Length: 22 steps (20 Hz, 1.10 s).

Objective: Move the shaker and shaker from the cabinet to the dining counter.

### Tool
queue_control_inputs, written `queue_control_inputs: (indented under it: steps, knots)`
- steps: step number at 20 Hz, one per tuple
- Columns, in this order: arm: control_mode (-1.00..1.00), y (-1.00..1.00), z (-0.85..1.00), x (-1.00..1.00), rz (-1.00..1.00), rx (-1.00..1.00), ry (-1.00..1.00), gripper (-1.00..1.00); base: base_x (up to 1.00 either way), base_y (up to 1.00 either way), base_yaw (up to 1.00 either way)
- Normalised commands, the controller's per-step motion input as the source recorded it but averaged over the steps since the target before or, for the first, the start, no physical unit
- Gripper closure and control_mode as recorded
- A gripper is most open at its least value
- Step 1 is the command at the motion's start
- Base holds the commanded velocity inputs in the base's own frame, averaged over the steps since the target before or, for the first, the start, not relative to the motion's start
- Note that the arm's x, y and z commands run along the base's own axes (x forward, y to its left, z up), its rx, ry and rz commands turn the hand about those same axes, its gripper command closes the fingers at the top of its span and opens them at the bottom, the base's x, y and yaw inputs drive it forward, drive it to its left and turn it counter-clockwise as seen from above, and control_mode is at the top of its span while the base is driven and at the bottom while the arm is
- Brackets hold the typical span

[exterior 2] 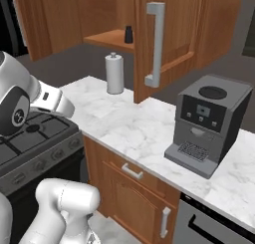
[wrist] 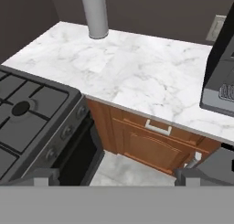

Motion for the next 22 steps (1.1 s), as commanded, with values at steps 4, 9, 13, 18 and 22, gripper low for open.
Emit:
queue_control_inputs:
  steps: [4, 9, 13, 18, 22]
  knots:
    - [1.00, 0.00, 0.00, 0.00, 0.00, 0.00, 0.00, -1.00, 0.23, 0.00, -0.24]
    - [1.00, 0.00, 0.00, 0.00, 0.00, 0.00, 0.00, -1.00, 0.41, 0.00, -0.20]
    - [1.00, 0.00, 0.00, 0.00, 0.00, 0.00, 0.00, -1.00, 0.62, 0.03, -0.13]
    - [1.00, 0.00, 0.00, 0.00, 0.00, 0.00, 0.00, -1.00, 0.54, 0.16, -0.09]
    - [1.00, 0.00, 0.00, 0.00, 0.00, 0.00, 0.00, -1.00, 0.18, 0.21, -0.17]
